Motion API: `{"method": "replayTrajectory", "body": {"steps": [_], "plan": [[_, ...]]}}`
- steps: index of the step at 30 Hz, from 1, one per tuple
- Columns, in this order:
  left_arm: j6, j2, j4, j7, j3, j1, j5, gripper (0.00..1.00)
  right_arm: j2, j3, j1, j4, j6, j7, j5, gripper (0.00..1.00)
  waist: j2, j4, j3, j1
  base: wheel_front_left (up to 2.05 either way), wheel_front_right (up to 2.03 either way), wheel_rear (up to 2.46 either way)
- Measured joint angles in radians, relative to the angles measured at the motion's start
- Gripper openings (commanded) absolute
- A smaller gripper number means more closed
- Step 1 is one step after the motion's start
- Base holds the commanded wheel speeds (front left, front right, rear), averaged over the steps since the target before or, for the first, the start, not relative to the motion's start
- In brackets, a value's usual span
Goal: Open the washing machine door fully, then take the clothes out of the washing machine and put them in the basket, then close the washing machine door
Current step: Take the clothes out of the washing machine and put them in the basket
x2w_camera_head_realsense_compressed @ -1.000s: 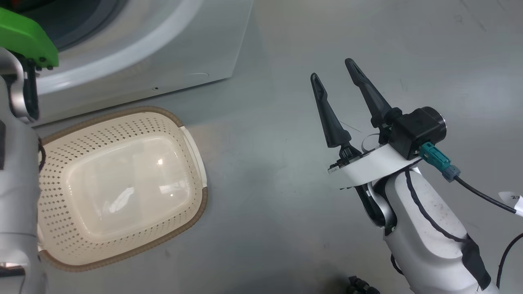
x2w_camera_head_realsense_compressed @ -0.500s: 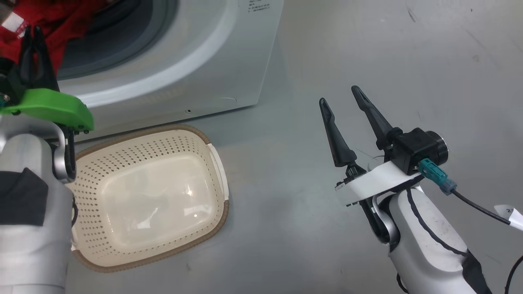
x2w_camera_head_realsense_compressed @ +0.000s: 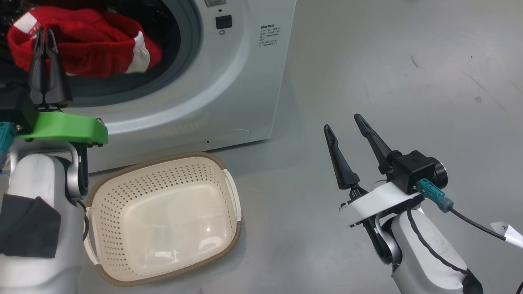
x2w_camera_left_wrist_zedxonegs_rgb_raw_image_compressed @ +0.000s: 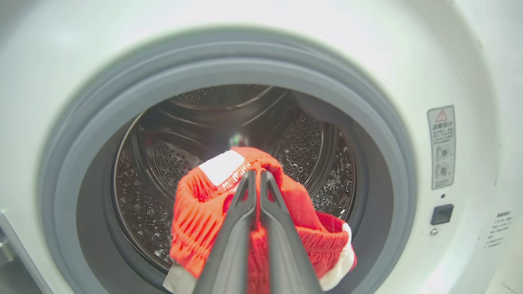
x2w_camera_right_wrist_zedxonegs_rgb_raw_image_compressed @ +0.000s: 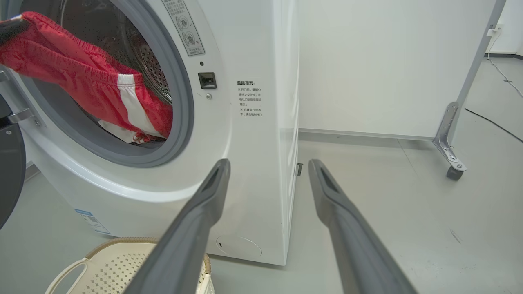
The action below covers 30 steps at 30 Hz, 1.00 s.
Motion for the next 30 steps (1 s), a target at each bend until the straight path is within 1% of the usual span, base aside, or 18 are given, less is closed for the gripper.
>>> {"method": "replayTrajectory", "body": {"steps": [6, 7, 13, 20, 26, 30], "plan": [[0.009, -0.001, -0.164, -0.005, 0.008, 0.035, 0.029, 0.00, 0.000, -0.007, 0.026, 0.002, 0.000, 0.000, 0.003, 1.00, 0.0000, 0.009, -0.048, 0.0000, 0.00, 0.00, 0.00], [0.009, -0.001, -0.164, -0.005, 0.008, 0.035, 0.029, 0.00, 0.000, -0.007, 0.026, 0.002, 0.000, 0.000, 0.003, 1.00, 0.0000, 0.009, -0.048, 0.0000, 0.00, 0.00, 0.00], [0.015, -0.003, -0.286, -0.005, 0.026, 0.086, 0.036, 0.00, 0.000, -0.023, 0.049, 0.006, -0.001, 0.000, 0.003, 1.00, 0.0000, 0.014, -0.090, 0.0000, 0.00, 0.00, 0.00], [0.017, -0.017, -0.376, -0.006, 0.026, 0.176, 0.037, 0.00, 0.000, -0.037, 0.072, 0.008, -0.002, 0.000, -0.003, 1.00, 0.0000, 0.025, -0.125, 0.0000, 0.00, 0.00, 0.00], [0.022, -0.045, -0.391, 0.006, 0.028, 0.282, 0.035, 0.00, 0.000, -0.043, 0.086, 0.008, -0.001, 0.000, -0.008, 1.00, 0.0000, 0.029, -0.135, 0.0000, 0.00, 0.00, 0.00], [0.024, -0.060, -0.358, 0.034, 0.021, 0.363, 0.025, 0.00, 0.000, -0.044, 0.087, 0.007, 0.000, 0.000, -0.008, 1.00, 0.0000, 0.028, -0.135, 0.0000, 0.00, 0.00, 0.00]]}}
